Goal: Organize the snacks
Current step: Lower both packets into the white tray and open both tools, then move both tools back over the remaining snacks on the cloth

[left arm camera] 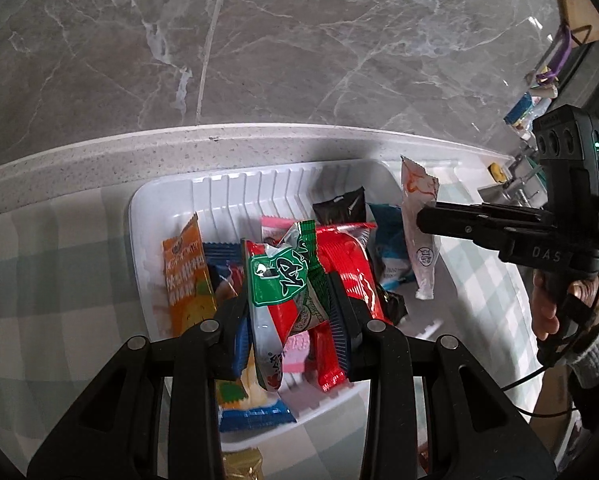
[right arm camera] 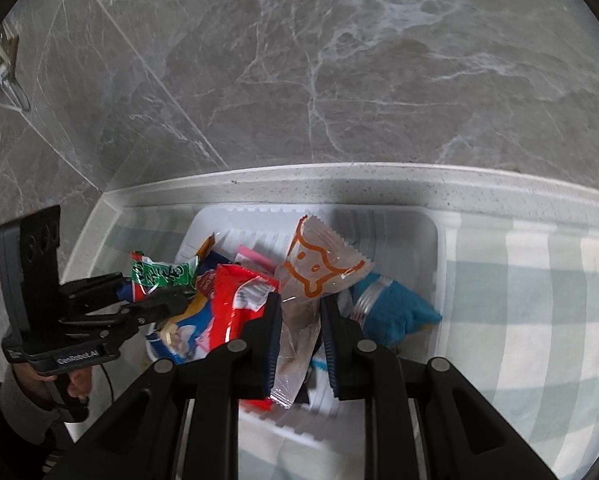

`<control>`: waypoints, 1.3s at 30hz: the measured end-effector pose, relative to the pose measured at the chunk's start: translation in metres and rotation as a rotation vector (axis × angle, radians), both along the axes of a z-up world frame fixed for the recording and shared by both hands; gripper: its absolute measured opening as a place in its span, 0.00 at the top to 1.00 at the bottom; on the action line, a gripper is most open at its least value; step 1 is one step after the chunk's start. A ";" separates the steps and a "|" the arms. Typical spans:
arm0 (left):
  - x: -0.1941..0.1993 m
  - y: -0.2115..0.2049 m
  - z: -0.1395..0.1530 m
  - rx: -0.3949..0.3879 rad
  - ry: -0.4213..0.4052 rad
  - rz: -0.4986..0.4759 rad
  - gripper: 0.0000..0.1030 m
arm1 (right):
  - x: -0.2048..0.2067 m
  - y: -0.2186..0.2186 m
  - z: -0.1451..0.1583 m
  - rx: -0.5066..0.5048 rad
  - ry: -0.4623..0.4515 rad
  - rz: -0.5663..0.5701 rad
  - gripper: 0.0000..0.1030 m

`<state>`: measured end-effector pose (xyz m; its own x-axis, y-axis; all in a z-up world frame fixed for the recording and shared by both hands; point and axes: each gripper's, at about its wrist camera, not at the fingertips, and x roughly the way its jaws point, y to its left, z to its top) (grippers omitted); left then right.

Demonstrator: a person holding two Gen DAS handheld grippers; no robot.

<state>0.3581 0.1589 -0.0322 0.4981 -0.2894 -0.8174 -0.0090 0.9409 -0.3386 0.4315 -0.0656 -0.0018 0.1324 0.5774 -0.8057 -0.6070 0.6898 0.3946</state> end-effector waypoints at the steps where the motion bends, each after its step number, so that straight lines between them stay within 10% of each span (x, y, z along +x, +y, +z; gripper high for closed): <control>1: 0.003 -0.001 -0.001 0.016 0.000 0.002 0.70 | 0.001 0.002 -0.001 -0.008 -0.010 0.008 0.80; 24: 0.004 0.005 0.023 0.100 -0.082 0.075 0.58 | -0.017 -0.013 0.028 0.021 -0.121 -0.025 0.68; 39: -0.076 0.012 0.058 0.110 -0.110 0.085 0.58 | -0.096 -0.047 0.060 0.071 -0.135 -0.009 0.57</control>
